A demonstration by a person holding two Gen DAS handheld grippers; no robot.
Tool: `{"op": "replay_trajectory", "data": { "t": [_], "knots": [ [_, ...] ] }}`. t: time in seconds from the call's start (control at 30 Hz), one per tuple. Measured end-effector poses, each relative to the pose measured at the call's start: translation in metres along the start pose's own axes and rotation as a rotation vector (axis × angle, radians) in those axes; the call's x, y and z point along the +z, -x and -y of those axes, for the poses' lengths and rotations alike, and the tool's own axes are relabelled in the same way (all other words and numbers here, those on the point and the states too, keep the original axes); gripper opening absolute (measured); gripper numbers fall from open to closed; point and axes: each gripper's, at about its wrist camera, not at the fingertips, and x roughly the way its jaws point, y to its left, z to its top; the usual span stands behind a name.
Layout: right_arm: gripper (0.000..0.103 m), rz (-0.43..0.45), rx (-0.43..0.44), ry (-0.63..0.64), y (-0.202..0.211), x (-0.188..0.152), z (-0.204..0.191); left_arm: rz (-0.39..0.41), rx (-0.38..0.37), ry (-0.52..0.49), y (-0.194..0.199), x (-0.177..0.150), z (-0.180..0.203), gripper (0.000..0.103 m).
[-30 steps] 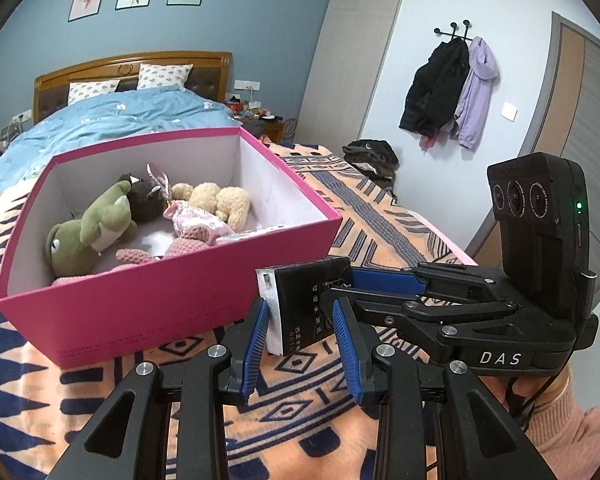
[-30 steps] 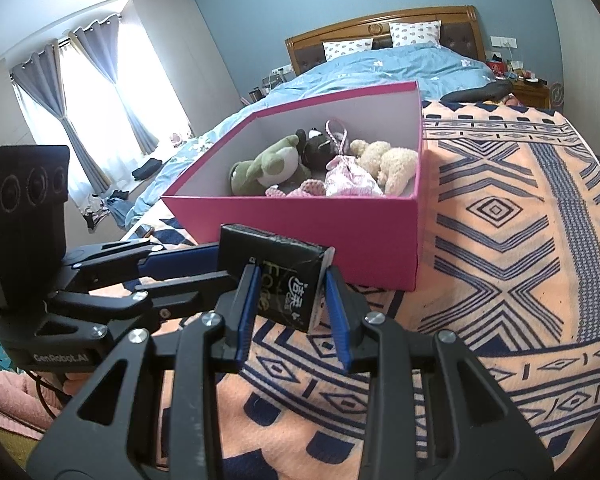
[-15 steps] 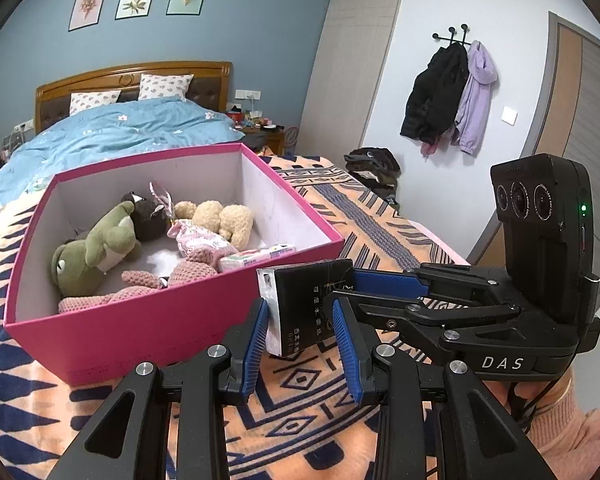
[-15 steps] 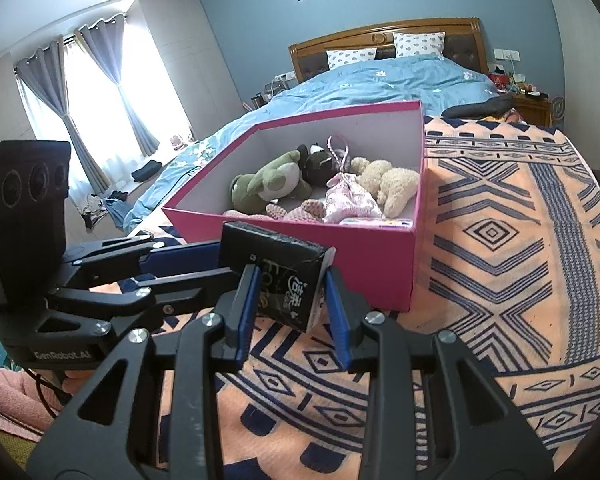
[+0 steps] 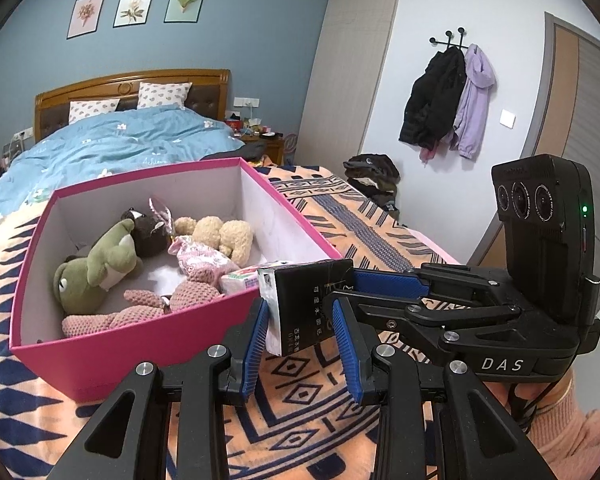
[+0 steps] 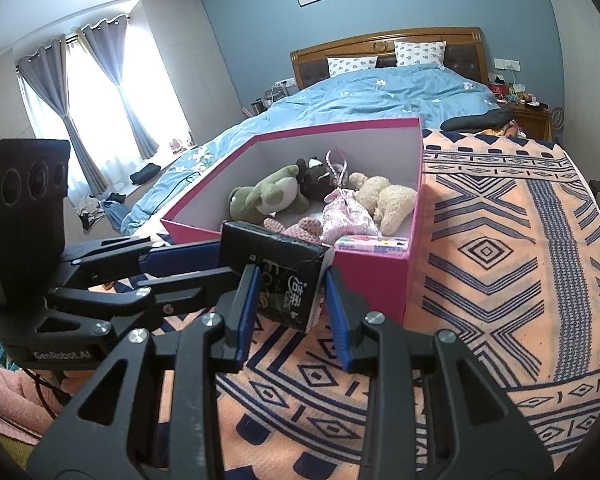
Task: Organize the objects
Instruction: 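Lift the black packet with both grippers and carry it toward the box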
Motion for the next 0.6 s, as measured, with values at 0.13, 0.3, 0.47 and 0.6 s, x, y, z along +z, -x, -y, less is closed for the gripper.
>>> {"op": "replay_trajectory", "data": {
  "t": [0.13, 0.3, 0.47, 0.6],
  "knots": [
    [0.036, 0.004, -0.002, 0.001, 0.001, 0.003, 0.001, 0.003, 0.005, -0.008, 0.0, 0.004, 0.002, 0.034],
    [0.036, 0.01, -0.001, 0.001, 0.003, 0.005, 0.002, 0.008, 0.007, -0.016, 0.0, 0.006, 0.003, 0.034],
    [0.036, 0.015, -0.008, 0.002, 0.004, 0.008, 0.003, 0.011, 0.005, -0.02, -0.002, 0.01, 0.004, 0.034],
    [0.036, 0.015, -0.012, 0.004, 0.003, 0.01, 0.003, 0.012, 0.004, -0.021, -0.003, 0.012, 0.003, 0.034]
  ]
}}
